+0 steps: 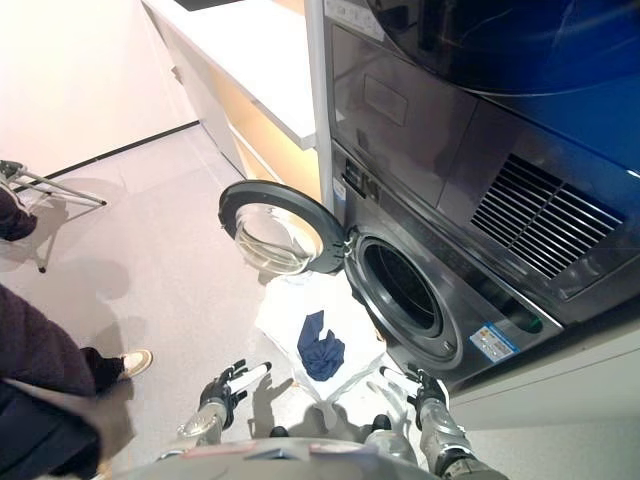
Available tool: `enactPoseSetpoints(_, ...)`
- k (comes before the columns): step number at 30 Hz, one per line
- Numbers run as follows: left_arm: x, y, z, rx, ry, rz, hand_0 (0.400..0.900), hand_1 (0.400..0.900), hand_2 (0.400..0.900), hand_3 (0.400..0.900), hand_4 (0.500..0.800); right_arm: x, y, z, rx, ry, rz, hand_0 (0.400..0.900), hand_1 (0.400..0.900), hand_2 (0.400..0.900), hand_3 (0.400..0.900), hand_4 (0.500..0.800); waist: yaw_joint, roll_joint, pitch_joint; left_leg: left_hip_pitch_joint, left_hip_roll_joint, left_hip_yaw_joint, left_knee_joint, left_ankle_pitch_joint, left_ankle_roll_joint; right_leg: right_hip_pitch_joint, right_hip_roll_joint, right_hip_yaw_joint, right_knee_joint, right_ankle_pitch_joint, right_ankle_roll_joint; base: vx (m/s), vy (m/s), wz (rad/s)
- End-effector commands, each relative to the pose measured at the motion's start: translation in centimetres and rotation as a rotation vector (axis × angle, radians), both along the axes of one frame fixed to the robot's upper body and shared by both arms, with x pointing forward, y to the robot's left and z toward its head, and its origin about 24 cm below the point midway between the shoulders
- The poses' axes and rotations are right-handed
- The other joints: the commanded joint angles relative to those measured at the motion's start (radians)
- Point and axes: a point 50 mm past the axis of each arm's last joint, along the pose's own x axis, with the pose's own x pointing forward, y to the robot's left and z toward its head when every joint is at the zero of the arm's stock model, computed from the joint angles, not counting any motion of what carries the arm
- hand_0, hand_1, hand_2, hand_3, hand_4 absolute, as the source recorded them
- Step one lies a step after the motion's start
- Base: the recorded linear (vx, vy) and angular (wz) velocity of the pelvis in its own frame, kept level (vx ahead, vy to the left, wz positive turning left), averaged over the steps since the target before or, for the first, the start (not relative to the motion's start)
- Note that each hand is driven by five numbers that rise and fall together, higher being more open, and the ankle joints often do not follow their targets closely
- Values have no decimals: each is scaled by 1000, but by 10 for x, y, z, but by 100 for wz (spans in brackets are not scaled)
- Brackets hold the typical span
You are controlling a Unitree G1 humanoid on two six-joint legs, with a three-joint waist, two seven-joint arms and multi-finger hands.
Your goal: Put the clothes in the basket into the washing machine.
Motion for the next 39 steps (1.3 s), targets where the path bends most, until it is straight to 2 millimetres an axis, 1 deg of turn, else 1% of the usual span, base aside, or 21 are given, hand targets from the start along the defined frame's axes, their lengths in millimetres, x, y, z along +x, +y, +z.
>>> enactPoseSetpoints(1, 50, -1, 19, 25, -150, -56, 900, 900, 900, 900, 800, 48, 2, 18, -7, -141, 9, 900, 900, 900, 900, 800, 3, -25, 35, 47, 7, -25, 8, -81, -32, 41, -24, -21, 8, -21, 83, 0, 0, 0)
enactPoseSetpoints(14, 45, -2, 16, 22, -130, -53, 900, 900, 900, 900, 800, 46, 2, 17, -6, -130, 10, 900, 900, 900, 900, 800, 0, -23, 31, 48, 7, -24, 9, -82, -32, 40, -23, -20, 7, -21, 84, 0, 0, 0)
enactPoseSetpoints(28, 46, -2, 17, 21, -137, -45, 900, 900, 900, 900, 800, 48, 1, 18, -11, -135, 13, 900, 900, 900, 900, 800, 0, -22, 34, 43, 7, -26, 11, -81, -31, 36, -24, -21, 7, -20, 84, 0, 0, 0)
enactPoseSetpoints(30, 50, -1, 20, 19, -162, -35, 900, 900, 900, 900, 800, 59, 3, 24, -31, -181, 51, 900, 900, 900, 900, 800, 1, -21, 45, 33, 7, -29, 13, -78, -31, 24, -24, -19, 11, -18, 84, -72, 5, 0)
enactPoseSetpoints(31, 58, 0, 25, 27, -199, -25, 900, 900, 900, 900, 800, 79, 4, 38, -75, -265, 105, 900, 900, 900, 900, 800, 4, -21, 69, 11, 4, -35, 20, -72, -30, 1, -26, -16, 17, -13, 85, -137, 8, 0)
enactPoseSetpoints(32, 64, 1, 30, 30, -236, -18, 900, 900, 900, 900, 800, 93, 6, 49, -108, -335, 155, 900, 900, 900, 900, 800, 7, -21, 84, -5, 3, -37, 26, -68, -29, -14, -27, -14, 22, -10, 85, -119, 8, 1)
enactPoseSetpoints(33, 64, 1, 30, 30, -236, -17, 900, 900, 900, 900, 800, 92, 6, 49, -108, -334, 156, 900, 900, 900, 900, 800, 6, -21, 83, -7, 3, -37, 28, -69, -29, -15, -27, -14, 22, -10, 85, -106, 3, 2)
enactPoseSetpoints(34, 74, 2, 40, 38, -309, -1, 900, 900, 900, 900, 800, 115, 11, 72, -167, -460, 250, 900, 900, 900, 900, 800, 13, -24, 110, -37, 1, -45, 48, -66, -27, -40, -29, -11, 36, -8, 83, -95, 2, 4)
enactPoseSetpoints(35, 78, 2, 45, 37, -344, 6, 900, 900, 900, 900, 800, 126, 15, 85, -204, -525, 310, 900, 900, 900, 900, 800, 16, -25, 122, -56, 1, -50, 58, -65, -26, -57, -31, -11, 48, -9, 81, -94, 2, 4)
enactPoseSetpoints(36, 78, 2, 45, 36, -344, 6, 900, 900, 900, 900, 800, 126, 15, 85, -205, -525, 311, 900, 900, 900, 900, 800, 15, -25, 121, -59, 1, -50, 60, -66, -26, -60, -31, -12, 50, -10, 81, -82, -2, 7)
enactPoseSetpoints(38, 93, 0, 63, 37, -465, 5, 900, 900, 900, 900, 800, 148, 23, 115, -286, -658, 435, 900, 900, 900, 900, 800, 27, -32, 158, -112, 1, -63, 94, -66, -23, -104, -37, -18, 84, -15, 79, -138, -18, 14)
enactPoseSetpoints(39, 96, 0, 66, 40, -484, 0, 900, 900, 900, 900, 800, 155, 26, 123, -316, -687, 474, 900, 900, 900, 900, 800, 33, -36, 174, -140, 1, -72, 111, -66, -22, -128, -40, -18, 102, -18, 76, -168, -33, 17)
